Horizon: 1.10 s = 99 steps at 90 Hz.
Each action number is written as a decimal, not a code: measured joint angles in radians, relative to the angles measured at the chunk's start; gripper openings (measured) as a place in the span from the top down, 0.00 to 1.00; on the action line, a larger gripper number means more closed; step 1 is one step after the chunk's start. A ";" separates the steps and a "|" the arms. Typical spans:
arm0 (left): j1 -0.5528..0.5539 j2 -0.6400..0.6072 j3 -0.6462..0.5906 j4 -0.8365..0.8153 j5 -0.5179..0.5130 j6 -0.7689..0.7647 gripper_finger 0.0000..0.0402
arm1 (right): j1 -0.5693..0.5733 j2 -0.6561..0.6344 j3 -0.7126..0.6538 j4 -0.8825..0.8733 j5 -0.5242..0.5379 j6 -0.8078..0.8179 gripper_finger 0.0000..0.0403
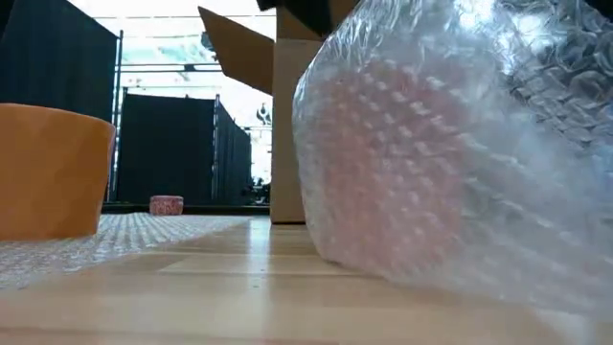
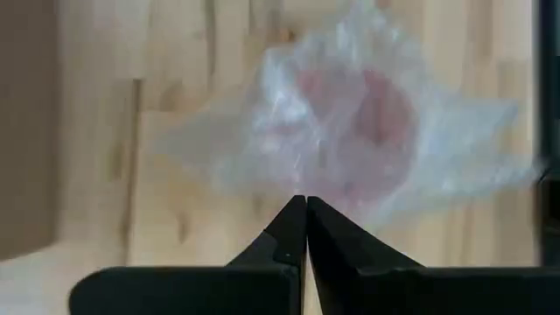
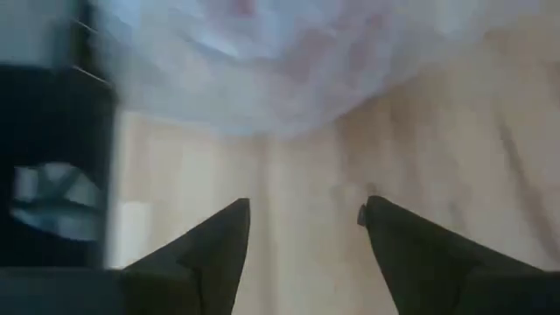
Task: Wrap mug
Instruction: Put the pink cup into the box
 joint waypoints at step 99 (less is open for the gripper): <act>-0.034 -0.055 -0.741 1.093 0.153 -0.081 1.00 | -0.017 0.315 0.000 0.330 0.330 -0.269 0.47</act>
